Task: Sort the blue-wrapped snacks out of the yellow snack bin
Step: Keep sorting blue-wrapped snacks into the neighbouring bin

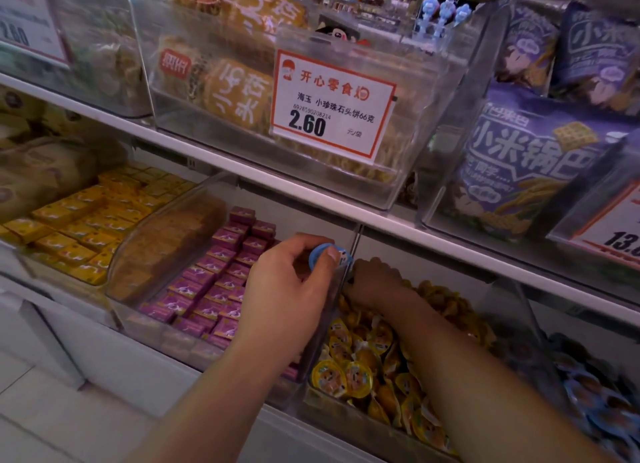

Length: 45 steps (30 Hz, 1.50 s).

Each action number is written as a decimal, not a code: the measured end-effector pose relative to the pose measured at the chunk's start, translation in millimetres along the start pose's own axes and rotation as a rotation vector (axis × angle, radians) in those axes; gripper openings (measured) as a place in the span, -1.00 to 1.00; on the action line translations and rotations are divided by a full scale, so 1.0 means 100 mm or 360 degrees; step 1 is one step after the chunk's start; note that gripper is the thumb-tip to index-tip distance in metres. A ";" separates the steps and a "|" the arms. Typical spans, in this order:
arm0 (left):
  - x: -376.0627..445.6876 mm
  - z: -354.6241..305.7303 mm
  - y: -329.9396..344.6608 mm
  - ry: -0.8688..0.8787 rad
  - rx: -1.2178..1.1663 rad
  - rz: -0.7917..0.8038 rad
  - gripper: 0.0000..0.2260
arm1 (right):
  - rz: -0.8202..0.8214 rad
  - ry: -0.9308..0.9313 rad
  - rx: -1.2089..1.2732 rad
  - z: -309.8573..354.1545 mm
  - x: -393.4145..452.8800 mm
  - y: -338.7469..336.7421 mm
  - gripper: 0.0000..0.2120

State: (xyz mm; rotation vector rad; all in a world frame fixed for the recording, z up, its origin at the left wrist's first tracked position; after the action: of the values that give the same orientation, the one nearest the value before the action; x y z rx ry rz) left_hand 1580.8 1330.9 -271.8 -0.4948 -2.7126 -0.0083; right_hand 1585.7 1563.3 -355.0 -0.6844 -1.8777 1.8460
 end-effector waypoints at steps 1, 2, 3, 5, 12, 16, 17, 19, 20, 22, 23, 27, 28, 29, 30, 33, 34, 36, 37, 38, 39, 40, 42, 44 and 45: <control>0.01 0.00 -0.01 -0.0014 -0.0005 -0.0001 -0.94 | 0.0009 0.0016 0.0014 0.00 0.01 0.01 -0.44; 0.01 0.00 -0.02 -0.0022 -0.0008 -0.0002 -0.94 | 0.0014 0.0012 0.0030 0.00 0.03 0.01 -0.46; 0.01 0.01 -0.03 -0.0023 -0.0006 -0.0002 -0.94 | 0.0017 0.0003 0.0049 0.00 0.03 0.00 -0.49; 0.00 0.01 -0.06 -0.0029 -0.0019 -0.0006 -0.95 | 0.0007 -0.0013 0.0113 -0.01 0.01 -0.01 -0.54; -0.02 -0.07 0.02 0.0066 -0.0029 0.0060 -0.93 | -0.0420 0.0172 0.1099 -0.16 -0.30 -0.44 -0.76; -0.14 -0.17 0.21 0.0159 -0.0026 0.0137 -0.84 | -0.0417 0.0593 0.2157 -0.26 -1.03 -0.77 -0.74; -0.18 -0.18 0.29 0.0176 -0.0020 0.0165 -0.82 | -0.0225 0.0644 0.2544 -0.27 -1.26 -0.80 -0.73; -0.30 -0.22 0.48 0.0208 -0.0011 0.0231 -0.80 | 0.0161 0.0651 0.3067 -0.26 -1.70 -0.83 -0.65; -0.37 -0.23 0.58 0.0224 0.0018 0.0269 -0.79 | 0.0274 0.0635 0.3213 -0.27 -1.88 -0.84 -0.60; -0.56 -0.28 0.77 0.0380 0.0194 0.0380 -0.76 | 0.0324 0.0608 0.3351 -0.34 -2.13 -0.85 -0.56; -0.67 -0.32 0.86 0.0513 0.0286 0.0485 -0.75 | 0.0299 0.0618 0.3357 -0.38 -2.23 -0.87 -0.58; -1.05 -0.50 1.12 0.0605 0.0045 0.1061 -0.63 | -0.0079 0.0800 0.3282 -0.75 -2.54 -0.87 -0.63; -1.11 -0.53 1.14 0.0469 -0.0125 0.1153 -0.60 | -0.0168 0.0825 0.3271 -0.87 -2.61 -0.88 -0.60; -1.17 -0.55 1.17 0.0370 -0.0254 0.1230 -0.60 | -0.0242 0.0831 0.3251 -0.99 -2.67 -0.90 -0.59; -1.21 -0.58 1.19 0.0331 -0.0319 0.1301 -0.61 | -0.0291 0.0831 0.3226 -1.11 -2.72 -0.91 -0.59; -1.31 -0.60 1.20 0.0551 -0.0124 0.1320 -0.66 | -0.0447 0.0879 0.3020 -1.48 -2.81 -0.92 -0.66; -1.29 -0.60 1.18 0.0640 0.0022 0.1232 -0.68 | -0.0515 0.0904 0.2877 -1.61 -2.84 -0.94 -0.68; -1.18 -0.61 1.11 0.0746 0.0274 0.1045 -0.69 | -0.0542 0.0927 0.2380 -1.89 -2.90 -0.96 -0.71; -1.11 -0.59 1.06 0.0748 0.0331 0.0965 -0.71 | -0.0433 0.0907 0.2055 -2.04 -2.95 -0.97 -0.69; -1.04 -0.57 1.01 0.0717 0.0336 0.0885 -0.74 | -0.0286 0.0870 0.1781 -2.19 -3.01 -0.97 -0.67; -0.96 -0.54 0.96 0.0667 0.0320 0.0806 -0.78 | -0.0187 0.0841 0.1599 -2.36 -3.07 -0.96 -0.66; -0.89 -0.50 0.90 0.0614 0.0305 0.0731 -0.81 | -0.0199 0.0823 0.1510 -2.50 -3.12 -0.97 -0.68; -0.80 -0.43 0.78 0.0535 0.0321 0.0603 -0.81 | -0.0492 0.0830 0.1533 -2.62 -3.22 -1.06 -0.75; -0.71 -0.41 0.64 0.0563 0.0379 0.0492 -0.81 | -0.0804 0.0792 0.1607 -2.51 -3.23 -1.17 -0.75; -0.65 -0.41 0.58 0.0595 0.0414 0.0432 -0.81 | -0.0876 0.0712 0.1600 -2.37 -3.20 -1.22 -0.74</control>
State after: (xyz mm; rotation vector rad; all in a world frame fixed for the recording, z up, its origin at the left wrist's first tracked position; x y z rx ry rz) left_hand 1671.6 1360.0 -261.5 -0.6992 -2.2244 0.2913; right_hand 1976.6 1556.7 -211.0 -0.1564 -0.5980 1.7497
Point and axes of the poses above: each hand's wrist, its own x-axis towards the middle knuckle, its own y-axis out of the palm, z = x × y, the point moved 2 cm from there along x, towards the middle knuckle, and after that the axes turned 6 degrees about -z, right-handed, at the moved point
